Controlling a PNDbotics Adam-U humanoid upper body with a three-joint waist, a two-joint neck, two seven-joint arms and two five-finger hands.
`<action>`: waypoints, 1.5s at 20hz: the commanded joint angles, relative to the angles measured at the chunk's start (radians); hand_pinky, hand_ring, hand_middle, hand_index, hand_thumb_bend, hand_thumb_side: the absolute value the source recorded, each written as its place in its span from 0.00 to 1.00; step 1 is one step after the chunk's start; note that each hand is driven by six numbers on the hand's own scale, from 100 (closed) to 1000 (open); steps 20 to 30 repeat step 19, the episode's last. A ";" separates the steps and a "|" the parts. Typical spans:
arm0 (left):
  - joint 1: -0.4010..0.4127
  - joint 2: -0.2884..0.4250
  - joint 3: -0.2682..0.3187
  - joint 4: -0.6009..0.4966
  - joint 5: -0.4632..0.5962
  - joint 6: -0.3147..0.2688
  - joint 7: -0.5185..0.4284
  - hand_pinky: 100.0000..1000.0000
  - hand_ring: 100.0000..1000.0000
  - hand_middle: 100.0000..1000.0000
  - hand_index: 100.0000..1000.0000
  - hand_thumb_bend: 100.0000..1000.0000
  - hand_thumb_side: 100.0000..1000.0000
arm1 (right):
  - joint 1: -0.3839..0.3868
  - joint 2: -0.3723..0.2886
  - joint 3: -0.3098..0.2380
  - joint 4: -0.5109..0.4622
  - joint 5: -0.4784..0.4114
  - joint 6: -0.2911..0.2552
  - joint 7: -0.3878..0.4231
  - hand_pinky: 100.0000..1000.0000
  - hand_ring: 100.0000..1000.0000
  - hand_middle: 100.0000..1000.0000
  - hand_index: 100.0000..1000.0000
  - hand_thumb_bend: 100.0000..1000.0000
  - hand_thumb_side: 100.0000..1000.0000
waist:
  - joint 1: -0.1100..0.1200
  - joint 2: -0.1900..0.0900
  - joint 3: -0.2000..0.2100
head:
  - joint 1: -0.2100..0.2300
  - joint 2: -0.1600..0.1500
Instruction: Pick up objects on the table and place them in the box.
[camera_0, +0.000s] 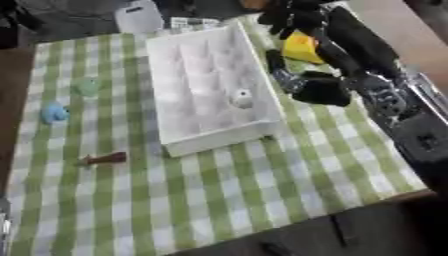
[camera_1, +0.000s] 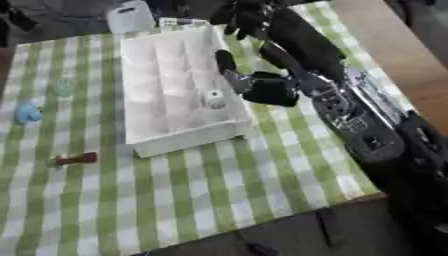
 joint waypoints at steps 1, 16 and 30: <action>-0.011 0.008 0.011 -0.015 -0.005 0.000 0.005 0.74 1.00 0.68 0.71 0.00 0.86 | 0.008 0.004 -0.015 -0.023 -0.053 -0.013 -0.022 0.53 0.61 0.69 0.82 0.00 0.30 | 0.004 -0.013 -0.004 | 0.014 -0.007; -0.012 0.009 0.019 -0.016 -0.005 0.006 0.018 0.75 1.00 0.70 0.71 0.00 0.86 | 0.138 0.023 -0.108 -0.023 -0.248 -0.103 0.005 0.52 0.60 0.68 0.82 0.00 0.39 | 0.012 0.004 -0.003 | 0.188 -0.023; -0.012 0.010 0.021 -0.017 -0.004 0.007 0.020 0.75 1.00 0.70 0.71 0.00 0.87 | 0.149 0.024 -0.124 -0.023 -0.248 -0.101 -0.004 0.52 0.59 0.67 0.82 0.00 0.40 | 0.013 0.009 -0.003 | 0.198 -0.018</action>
